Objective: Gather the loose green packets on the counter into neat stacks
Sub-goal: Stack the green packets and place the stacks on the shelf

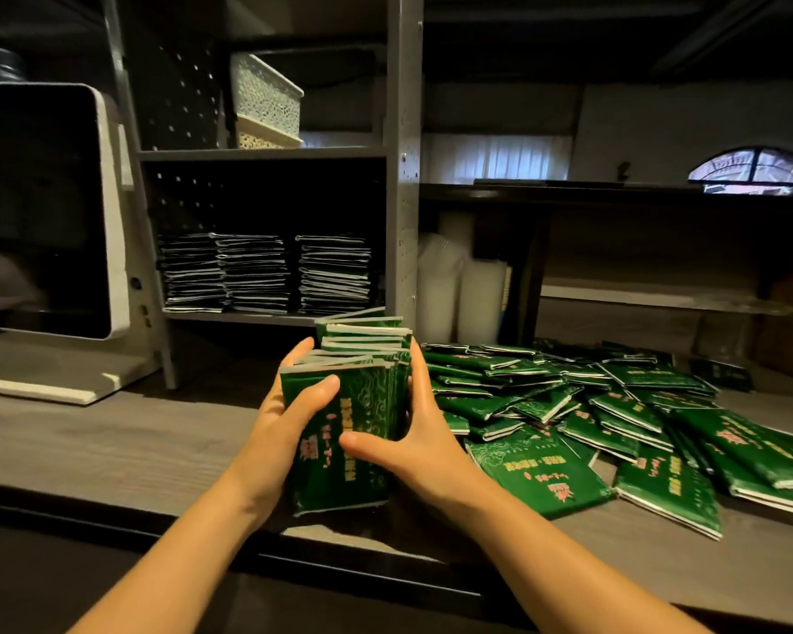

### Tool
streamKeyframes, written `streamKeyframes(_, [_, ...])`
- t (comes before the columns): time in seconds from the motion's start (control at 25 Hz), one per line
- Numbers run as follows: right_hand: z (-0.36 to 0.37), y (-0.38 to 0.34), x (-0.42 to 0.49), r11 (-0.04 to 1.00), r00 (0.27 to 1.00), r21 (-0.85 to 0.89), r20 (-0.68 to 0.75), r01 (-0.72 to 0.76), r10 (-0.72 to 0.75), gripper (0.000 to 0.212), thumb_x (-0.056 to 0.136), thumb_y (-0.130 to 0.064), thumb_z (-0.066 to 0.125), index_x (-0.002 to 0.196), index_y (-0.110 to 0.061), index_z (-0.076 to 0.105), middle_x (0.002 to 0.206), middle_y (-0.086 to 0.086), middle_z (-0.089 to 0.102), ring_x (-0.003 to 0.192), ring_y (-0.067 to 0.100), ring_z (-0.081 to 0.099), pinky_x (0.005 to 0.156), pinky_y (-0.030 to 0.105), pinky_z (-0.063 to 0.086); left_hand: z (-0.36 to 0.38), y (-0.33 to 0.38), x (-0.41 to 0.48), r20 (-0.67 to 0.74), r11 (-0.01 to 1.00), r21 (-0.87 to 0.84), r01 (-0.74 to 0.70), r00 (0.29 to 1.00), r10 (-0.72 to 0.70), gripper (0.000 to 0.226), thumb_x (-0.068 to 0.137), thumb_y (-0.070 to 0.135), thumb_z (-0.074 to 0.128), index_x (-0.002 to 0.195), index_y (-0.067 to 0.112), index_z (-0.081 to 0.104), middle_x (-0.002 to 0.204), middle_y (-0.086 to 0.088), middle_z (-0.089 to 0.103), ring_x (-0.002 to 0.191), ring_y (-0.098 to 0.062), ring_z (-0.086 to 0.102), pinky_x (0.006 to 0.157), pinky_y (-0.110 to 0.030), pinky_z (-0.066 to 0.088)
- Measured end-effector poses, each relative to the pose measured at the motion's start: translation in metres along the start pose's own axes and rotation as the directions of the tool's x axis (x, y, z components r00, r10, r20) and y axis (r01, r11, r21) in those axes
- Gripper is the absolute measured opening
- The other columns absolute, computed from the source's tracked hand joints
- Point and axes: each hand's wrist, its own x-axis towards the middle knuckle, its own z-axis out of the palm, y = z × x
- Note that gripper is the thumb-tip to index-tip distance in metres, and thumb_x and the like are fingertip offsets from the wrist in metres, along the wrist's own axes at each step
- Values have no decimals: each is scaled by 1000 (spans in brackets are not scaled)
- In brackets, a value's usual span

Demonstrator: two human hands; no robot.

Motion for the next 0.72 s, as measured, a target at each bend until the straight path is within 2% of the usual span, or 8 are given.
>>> streamKeyframes(0.08, [0,1,-3,999,999,13,37,-32,31,119,73,-16,79,147,-41,-10,145,-18,36,131,-1,40,110,38,37,0,-5,-1,-20,999,-6,-39,999,39,113,30,51,86,133,37,40,109,6,71,94,-10,69,64,-20,55])
streamKeyframes(0.2, [-5,-2,-4,995,995,53,41,-89,87,119,75,-19,78,146,-42,-14,135,-33,33,116,-22,39,109,25,36,0,-8,-1,32,999,9,-49,998,49,134,22,66,84,141,37,29,110,10,68,97,-7,68,65,-19,55])
streamKeyframes(0.24, [-6,-2,-5,994,995,53,44,-96,94,120,73,-23,79,146,-43,-14,135,-33,33,114,-24,37,108,22,36,0,-9,-1,59,999,30,-46,997,44,138,23,69,83,144,35,25,112,12,68,100,-6,66,68,-19,55])
streamKeyframes(0.32, [-5,-1,-6,994,994,54,61,-93,90,122,70,-27,79,146,-42,-15,138,-28,38,120,-15,43,102,16,39,2,-9,-2,120,997,64,-51,992,43,143,26,70,82,148,34,16,115,18,66,108,-3,62,77,-19,54])
streamKeyframes(0.4, [-2,1,-8,995,994,66,79,-76,71,121,71,-20,79,145,-43,-14,141,-18,43,123,-7,48,97,14,43,3,-12,-4,146,996,55,-69,987,60,142,29,68,83,147,37,11,115,25,64,111,1,59,79,-15,52])
streamKeyframes(0.56, [-1,-1,-14,998,999,61,30,-26,24,117,72,-21,80,146,-45,-7,140,-27,38,124,-13,41,100,13,40,5,-12,-12,109,994,0,-110,988,110,135,25,68,83,139,45,14,110,31,63,103,11,59,71,-8,49])
streamKeyframes(0.72, [0,2,-15,997,999,76,19,-32,31,120,71,-14,80,147,-40,-9,142,-20,38,124,-13,42,88,2,39,7,-14,-16,76,994,-33,-108,991,110,139,25,63,86,141,39,13,104,32,66,98,11,61,70,-7,49])
